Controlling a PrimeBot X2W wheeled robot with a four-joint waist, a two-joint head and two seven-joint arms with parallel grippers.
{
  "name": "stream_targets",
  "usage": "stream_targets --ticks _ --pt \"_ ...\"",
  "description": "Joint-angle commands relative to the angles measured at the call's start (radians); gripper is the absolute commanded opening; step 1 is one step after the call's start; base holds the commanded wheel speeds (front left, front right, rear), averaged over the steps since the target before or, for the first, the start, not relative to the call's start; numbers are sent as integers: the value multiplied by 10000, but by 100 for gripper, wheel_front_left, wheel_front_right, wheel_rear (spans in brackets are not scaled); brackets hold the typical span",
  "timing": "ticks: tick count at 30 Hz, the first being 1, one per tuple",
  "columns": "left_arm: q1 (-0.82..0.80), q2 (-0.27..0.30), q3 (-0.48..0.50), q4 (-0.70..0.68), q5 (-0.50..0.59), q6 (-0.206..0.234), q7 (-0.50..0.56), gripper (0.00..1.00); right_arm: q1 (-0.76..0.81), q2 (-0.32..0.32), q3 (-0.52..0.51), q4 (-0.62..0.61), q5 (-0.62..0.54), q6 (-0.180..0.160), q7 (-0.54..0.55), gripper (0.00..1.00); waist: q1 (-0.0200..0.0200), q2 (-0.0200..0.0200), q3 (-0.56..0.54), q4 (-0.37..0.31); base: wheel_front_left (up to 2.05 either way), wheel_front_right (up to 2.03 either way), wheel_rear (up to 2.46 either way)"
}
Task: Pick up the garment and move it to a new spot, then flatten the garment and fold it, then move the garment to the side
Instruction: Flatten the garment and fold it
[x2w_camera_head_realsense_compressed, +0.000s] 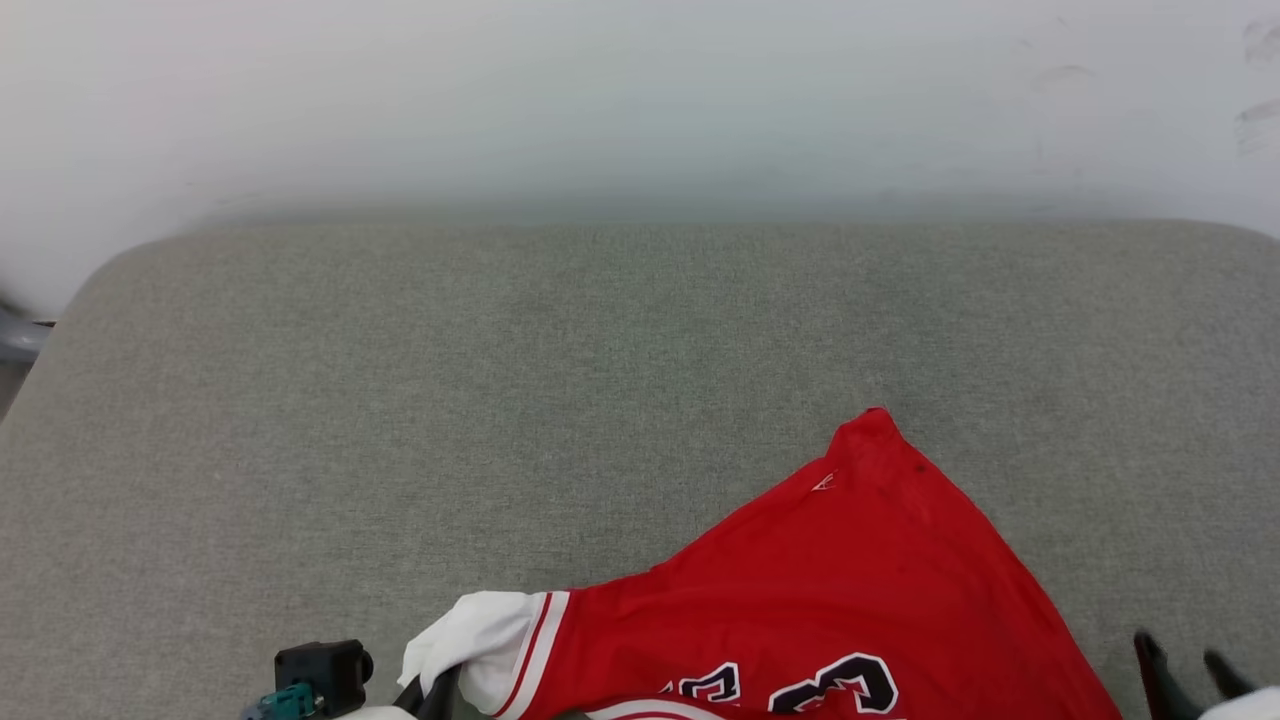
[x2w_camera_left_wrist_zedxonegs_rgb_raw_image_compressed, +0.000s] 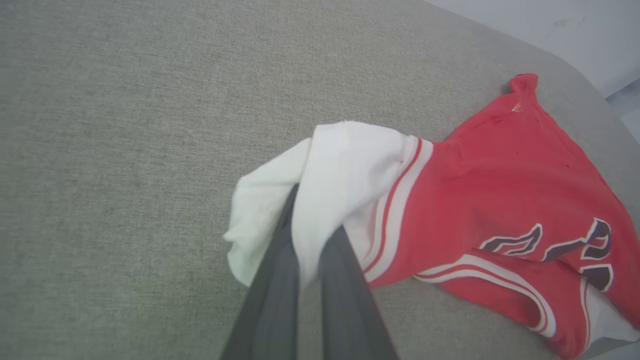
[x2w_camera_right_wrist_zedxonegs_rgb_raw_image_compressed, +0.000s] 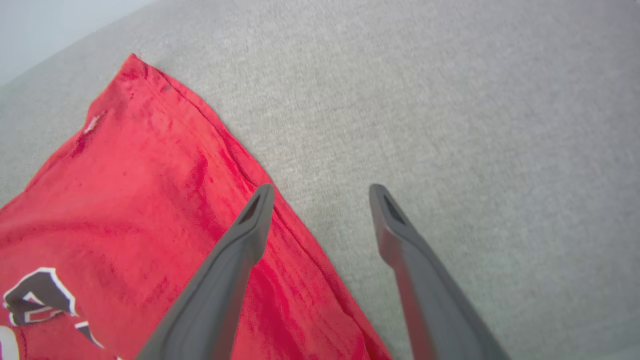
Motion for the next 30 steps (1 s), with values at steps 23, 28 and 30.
stream_targets --ticks 23,28,30 --pt "-2240 -626 -452 -60 647 -807 -225 0 -6941 -3840 5372 2842 1831 -4 3510 100 0 0 2381 1327 0 0 0" --pt "-2562 -855 -508 86 686 -946 -341 0 -7719 -4127 6403 3220 2076 -4 4311 100 0 0 2768 1576 0 0 0" --pt "-2646 -916 -522 180 680 -988 -400 0 -7936 -4212 6778 3473 2197 -4 4499 100 0 0 2904 1632 0 0 0"
